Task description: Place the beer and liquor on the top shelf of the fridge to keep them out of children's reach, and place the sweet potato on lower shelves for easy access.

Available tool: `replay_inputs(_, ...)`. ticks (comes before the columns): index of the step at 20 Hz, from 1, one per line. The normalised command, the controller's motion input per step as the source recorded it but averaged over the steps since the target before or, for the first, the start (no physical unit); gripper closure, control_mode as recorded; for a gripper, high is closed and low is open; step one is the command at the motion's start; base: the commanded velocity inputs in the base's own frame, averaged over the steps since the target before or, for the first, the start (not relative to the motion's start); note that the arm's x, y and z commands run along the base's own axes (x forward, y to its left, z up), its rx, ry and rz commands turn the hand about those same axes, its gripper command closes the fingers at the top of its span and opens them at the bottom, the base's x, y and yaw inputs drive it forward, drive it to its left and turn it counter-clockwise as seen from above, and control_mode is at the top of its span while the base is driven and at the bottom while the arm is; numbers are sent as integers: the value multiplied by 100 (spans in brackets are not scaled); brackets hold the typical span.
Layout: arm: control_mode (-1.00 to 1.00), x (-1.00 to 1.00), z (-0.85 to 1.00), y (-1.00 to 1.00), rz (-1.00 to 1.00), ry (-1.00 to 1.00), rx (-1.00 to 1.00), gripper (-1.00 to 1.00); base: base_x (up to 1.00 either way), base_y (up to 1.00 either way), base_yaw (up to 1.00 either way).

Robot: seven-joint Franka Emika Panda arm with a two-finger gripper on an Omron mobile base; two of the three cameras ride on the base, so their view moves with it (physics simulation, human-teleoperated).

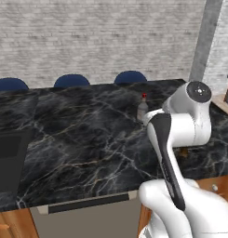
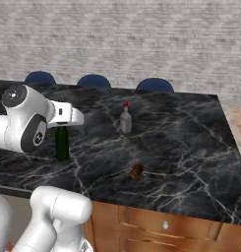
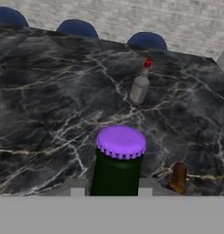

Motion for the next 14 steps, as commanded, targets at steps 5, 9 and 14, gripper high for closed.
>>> replay_inputs(5,-100,-19,63,-1,-27,0,-13,100,0,0,0)
replay_inputs(9,-100,-29,32,-11,-18,0,-6,100,0,0,0)
replay_inputs(14,-100,-20,2,-17,-7,0,-1,100,0,0,0)
